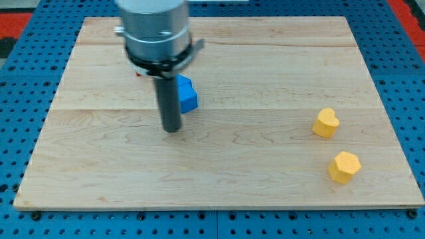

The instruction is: Nudge the green star a bit up

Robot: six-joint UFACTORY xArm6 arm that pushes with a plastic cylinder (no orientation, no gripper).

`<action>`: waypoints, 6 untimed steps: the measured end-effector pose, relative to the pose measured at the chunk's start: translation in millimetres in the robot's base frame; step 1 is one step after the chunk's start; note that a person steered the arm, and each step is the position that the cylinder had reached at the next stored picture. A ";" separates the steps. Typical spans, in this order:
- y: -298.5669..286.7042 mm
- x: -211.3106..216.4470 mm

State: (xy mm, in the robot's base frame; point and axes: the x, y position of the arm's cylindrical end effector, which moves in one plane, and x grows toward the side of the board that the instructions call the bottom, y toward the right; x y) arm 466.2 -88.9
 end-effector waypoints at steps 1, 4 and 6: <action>20.0 -48.3; 211.5 -50.4; 25.4 -19.2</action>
